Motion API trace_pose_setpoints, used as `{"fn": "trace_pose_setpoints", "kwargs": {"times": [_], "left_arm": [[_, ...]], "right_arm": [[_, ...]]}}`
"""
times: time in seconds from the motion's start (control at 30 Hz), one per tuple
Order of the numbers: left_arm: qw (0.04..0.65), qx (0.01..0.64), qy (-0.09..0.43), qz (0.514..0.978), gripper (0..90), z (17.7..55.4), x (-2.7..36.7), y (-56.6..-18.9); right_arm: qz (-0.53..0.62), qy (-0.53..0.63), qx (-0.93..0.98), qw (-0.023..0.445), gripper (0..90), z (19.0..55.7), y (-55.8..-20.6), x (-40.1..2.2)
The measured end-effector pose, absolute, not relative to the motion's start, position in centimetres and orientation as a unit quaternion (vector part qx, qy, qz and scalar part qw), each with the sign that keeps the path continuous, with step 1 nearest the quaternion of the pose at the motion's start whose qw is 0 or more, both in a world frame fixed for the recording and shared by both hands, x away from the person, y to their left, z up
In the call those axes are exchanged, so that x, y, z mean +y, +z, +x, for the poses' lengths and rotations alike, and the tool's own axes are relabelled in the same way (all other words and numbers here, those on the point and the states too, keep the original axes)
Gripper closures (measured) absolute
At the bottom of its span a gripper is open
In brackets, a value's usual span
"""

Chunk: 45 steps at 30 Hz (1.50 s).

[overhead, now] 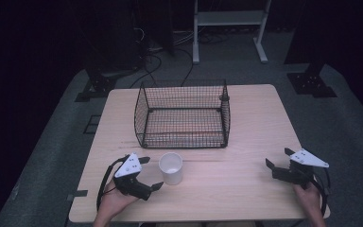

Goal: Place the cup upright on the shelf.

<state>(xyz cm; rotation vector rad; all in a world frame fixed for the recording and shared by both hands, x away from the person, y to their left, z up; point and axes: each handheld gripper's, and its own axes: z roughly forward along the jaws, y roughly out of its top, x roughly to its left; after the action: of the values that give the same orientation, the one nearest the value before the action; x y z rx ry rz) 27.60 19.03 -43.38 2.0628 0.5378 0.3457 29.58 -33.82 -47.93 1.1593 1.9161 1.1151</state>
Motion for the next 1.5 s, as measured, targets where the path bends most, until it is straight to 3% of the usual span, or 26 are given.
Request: {"fn": "trace_pose_setpoints", "kwargs": {"times": [1.5], "left_arm": [[0.406,0.202,0.111,0.884,5.5,31.0,14.2,-44.2]], "right_arm": [[0.437,0.424,0.727,0.318,13.1,29.5,-47.9,-33.7]]}}
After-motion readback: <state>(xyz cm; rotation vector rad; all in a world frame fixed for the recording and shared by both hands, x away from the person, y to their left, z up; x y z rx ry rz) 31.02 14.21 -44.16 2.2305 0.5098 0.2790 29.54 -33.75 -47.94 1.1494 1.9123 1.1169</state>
